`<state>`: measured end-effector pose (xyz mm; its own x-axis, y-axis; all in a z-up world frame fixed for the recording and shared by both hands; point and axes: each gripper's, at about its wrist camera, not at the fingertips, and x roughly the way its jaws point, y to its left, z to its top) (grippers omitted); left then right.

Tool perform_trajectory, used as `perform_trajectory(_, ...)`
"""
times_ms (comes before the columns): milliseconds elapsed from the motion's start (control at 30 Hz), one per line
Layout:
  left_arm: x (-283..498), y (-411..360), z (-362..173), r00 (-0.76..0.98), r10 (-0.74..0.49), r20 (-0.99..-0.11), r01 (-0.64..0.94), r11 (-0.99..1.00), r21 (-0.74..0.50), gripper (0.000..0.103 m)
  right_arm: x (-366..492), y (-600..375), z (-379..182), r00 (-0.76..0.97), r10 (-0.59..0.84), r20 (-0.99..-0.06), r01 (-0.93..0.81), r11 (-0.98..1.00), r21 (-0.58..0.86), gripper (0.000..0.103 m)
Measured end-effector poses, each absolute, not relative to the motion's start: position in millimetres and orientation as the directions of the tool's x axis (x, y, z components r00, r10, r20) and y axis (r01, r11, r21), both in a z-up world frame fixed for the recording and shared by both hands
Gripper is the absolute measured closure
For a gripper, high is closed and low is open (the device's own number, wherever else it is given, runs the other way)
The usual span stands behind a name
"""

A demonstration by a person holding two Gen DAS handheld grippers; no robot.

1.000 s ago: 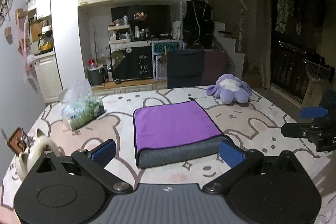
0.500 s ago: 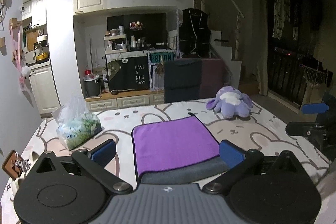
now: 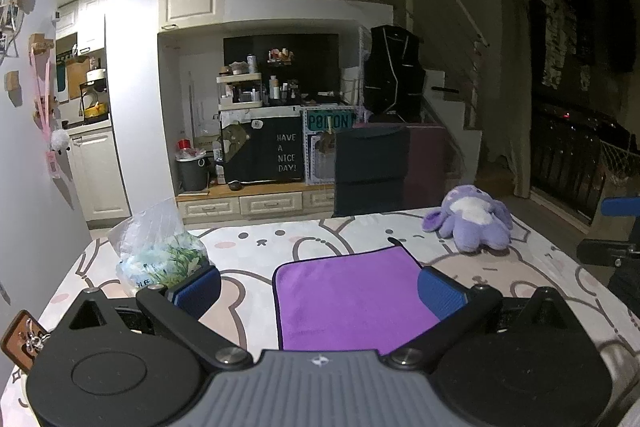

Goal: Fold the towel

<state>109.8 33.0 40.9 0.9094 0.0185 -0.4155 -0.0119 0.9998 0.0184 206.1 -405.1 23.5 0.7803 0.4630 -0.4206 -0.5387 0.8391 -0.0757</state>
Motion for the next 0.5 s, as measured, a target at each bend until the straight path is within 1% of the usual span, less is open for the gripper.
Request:
perform_trajectory(167,126.9,37.5,34.6,0.917,0.042,-0.396,-0.032,0.999,0.032,0.000,214.5,-403.0,18.3,0.794,0.462,-0.394,-0.528,0.846,-0.072,0.001)
perform_trajectory(300,141.5,42.6,25.0,0.916,0.049,-0.398,-0.041,0.999,0.031,0.000,223.8,-399.7,11.7,0.796,0.456,-0.399,-0.518,0.853,-0.059,0.000)
perform_trajectory(400,154.4,49.1,16.0,0.902,0.039,-0.429,-0.041,0.999,0.005,0.000,232.6,-398.9,4.4,0.796,0.456,-0.398,-0.508,0.861,-0.030,0.000)
perform_trajectory(500,167.9,53.5,5.4,0.885,0.047,-0.464,-0.047,0.999,0.011,0.000,243.2,-397.2,-3.6,0.785,0.455,-0.421,-0.505,0.863,-0.008,0.000)
